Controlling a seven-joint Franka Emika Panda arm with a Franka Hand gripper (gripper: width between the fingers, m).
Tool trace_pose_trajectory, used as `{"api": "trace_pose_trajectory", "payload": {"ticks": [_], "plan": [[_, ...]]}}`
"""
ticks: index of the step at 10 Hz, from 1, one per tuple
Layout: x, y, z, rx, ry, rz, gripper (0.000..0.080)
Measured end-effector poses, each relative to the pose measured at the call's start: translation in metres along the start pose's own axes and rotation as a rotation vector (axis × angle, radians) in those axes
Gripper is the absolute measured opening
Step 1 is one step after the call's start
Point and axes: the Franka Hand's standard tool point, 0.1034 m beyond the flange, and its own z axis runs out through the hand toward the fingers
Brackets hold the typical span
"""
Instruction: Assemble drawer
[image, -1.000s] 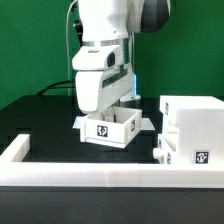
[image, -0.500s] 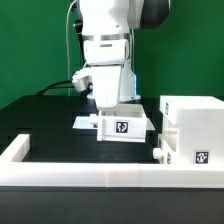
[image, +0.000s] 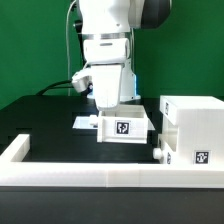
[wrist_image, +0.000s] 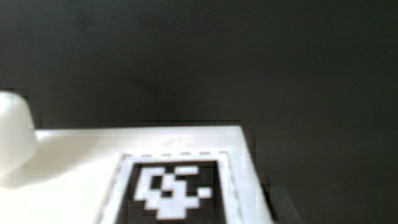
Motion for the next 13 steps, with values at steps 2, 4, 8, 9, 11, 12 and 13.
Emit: {"api": "trace_pose_trajectory", "payload": {"ticks": [2,4,8,9,11,12,13], "plan": [[0.004,0.005,0.005,0.015,0.006,-0.008,0.0042],[0.015,0.025,0.003,0.014,0.009,-0.027,0.0042],[0.02,0.032,0.002,-0.011,0.007,-0.041,0.0042],[0.02,0.032,0.003,-0.011,0.007,-0.041,0.0042],[0.022,0.032,0.002,-0.011,0.008,-0.042,0.0042],[0.024,0.032,0.003,-0.01,0.009,-0.042,0.0042],[0.026,0.032,0.004,-0.008,0.01,-0.043,0.0042]]}}
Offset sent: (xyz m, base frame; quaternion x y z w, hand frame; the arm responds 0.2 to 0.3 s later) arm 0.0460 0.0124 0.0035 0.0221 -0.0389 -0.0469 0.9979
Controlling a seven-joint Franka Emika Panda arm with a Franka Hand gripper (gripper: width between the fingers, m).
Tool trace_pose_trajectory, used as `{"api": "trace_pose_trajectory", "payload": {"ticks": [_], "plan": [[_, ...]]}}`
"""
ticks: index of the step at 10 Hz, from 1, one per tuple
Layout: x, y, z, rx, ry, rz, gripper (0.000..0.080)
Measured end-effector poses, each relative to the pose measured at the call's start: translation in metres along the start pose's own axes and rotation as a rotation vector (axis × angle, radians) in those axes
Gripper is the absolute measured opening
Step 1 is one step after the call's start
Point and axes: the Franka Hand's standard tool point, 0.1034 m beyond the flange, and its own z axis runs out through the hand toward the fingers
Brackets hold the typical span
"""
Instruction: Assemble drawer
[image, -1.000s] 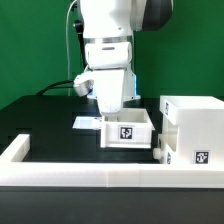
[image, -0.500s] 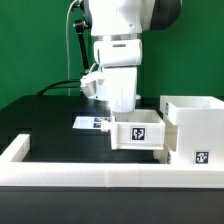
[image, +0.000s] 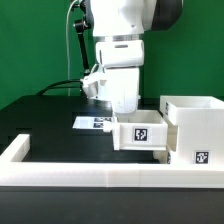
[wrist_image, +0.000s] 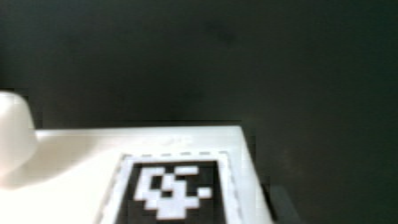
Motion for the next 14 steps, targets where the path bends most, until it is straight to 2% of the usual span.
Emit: {"api": "trace_pose_trajectory", "payload": {"ticks": [6,14], "plan": [[0.01,-0.001,0.003,0.004,0.007,-0.001,0.0042],[0.011,-0.001,0.003,0.0,-0.004,-0.025,0.0042]]}}
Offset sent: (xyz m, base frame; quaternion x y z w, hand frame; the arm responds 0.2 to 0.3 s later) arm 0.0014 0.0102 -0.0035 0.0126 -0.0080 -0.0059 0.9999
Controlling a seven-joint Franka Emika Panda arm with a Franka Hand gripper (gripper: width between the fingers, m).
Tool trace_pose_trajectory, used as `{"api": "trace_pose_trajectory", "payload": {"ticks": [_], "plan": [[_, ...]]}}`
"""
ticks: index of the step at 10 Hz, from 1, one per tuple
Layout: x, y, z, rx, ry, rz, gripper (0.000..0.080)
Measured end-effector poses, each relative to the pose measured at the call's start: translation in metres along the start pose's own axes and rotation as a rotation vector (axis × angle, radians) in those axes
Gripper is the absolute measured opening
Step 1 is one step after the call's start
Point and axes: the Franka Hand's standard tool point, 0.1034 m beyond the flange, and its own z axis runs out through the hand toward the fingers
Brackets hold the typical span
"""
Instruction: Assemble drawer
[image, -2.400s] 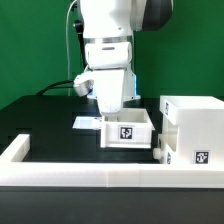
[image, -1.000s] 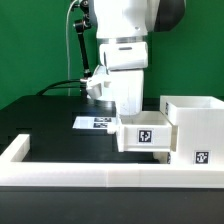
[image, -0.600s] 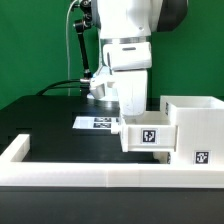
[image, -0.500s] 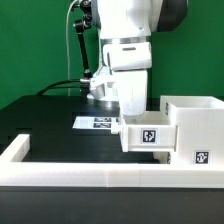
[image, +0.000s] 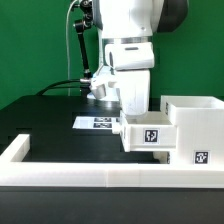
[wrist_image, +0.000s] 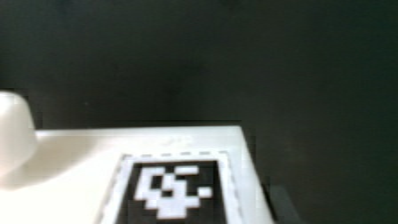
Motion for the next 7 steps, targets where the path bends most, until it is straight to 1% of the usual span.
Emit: {"api": "trace_pose_trajectory", "payload": {"ticks": [5,7], "plan": [[-0.0009,0.0,0.0,0.0,0.0,0.002,0.0042],[0.0013,0.0015,-0.0006,-0.002,-0.006,-0.006,0.0042]]}}
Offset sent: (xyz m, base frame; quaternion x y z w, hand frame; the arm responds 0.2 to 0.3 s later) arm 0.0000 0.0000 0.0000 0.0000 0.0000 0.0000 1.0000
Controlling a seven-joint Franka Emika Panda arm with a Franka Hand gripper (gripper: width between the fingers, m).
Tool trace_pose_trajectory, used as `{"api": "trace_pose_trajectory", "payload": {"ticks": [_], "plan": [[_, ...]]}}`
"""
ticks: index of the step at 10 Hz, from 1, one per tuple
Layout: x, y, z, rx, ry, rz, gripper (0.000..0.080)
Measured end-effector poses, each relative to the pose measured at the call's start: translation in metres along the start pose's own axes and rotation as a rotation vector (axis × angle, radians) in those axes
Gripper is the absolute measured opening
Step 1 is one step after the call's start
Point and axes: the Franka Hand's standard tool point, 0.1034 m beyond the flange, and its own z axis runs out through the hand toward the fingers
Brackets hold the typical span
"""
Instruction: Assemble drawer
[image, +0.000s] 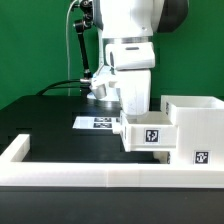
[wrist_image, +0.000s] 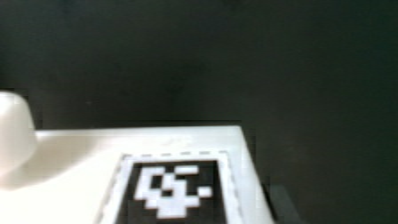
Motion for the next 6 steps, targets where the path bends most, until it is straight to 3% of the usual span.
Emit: {"api": "trace_pose_trajectory", "payload": {"ticks": [6], "plan": [[0.019,0.002,0.0,-0.007,0.004,0.003,0.0042]]}}
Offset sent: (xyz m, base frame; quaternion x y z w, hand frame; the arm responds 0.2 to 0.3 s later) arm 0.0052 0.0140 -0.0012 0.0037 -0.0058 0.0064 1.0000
